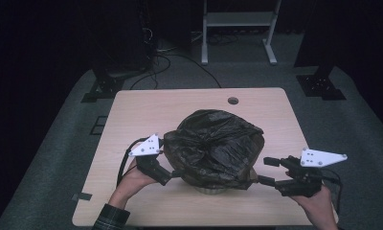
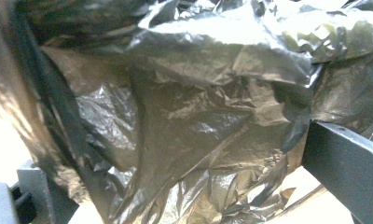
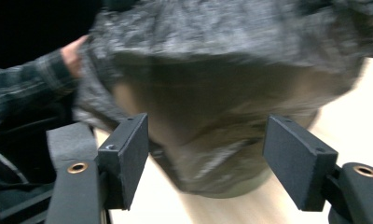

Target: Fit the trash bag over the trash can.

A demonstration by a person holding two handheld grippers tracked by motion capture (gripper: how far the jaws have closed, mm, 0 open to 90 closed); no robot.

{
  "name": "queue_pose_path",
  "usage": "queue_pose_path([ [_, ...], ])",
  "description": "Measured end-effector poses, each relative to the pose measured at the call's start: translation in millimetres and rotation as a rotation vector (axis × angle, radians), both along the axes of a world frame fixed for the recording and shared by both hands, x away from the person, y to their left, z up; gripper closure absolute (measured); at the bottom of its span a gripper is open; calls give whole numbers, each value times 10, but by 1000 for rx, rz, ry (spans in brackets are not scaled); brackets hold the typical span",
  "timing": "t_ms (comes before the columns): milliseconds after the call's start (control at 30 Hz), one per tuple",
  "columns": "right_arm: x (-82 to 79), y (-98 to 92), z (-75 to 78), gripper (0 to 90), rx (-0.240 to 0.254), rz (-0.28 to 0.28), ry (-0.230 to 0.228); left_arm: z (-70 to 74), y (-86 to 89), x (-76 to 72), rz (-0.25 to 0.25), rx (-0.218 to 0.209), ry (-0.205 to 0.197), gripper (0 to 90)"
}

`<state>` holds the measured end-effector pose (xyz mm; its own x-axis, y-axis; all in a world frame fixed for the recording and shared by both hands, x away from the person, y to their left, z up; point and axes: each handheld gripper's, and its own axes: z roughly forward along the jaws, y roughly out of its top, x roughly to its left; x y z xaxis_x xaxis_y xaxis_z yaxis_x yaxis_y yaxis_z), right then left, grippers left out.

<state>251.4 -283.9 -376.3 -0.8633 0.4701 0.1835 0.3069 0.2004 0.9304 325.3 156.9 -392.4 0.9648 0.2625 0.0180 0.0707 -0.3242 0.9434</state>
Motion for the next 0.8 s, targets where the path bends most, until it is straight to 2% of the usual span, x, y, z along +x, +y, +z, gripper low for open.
queue_pose_path([
  [133, -81, 91, -33, 309, 37, 61, 16, -6, 5, -3, 2, -2, 7, 0],
  [200, -97, 154, -63, 379, 26, 76, 13, -9, 0, 1, 1, -4, 8, 0],
  [267, -90, 197, -100, 578, 1, 89, 11, -11, -5, 2, -2, -1, 7, 0],
  [333, -68, 222, -132, 719, -11, 99, 10, -14, -6, 3, -4, -1, 10, 0],
  [400, -37, 267, -172, 884, -36, 131, 29, -18, -2, 7, -2, -5, 14, 0],
  [500, 2, 333, -261, 900, -108, 158, 63, -29, 7, 15, -1, -11, 17, 0],
  [567, 23, 371, -360, 900, -131, 174, 91, -37, 11, 18, 1, -13, 21, 0],
  [700, 69, 395, -568, 900, -185, 175, 152, -56, 6, 25, 0, -9, 23, 0],
  [733, 84, 395, -626, 900, -211, 171, 168, -61, 5, 26, 0, -6, 24, 0],
  [800, 91, 394, -658, 900, -228, 168, 177, -69, 4, 29, 1, -2, 25, 0],
])
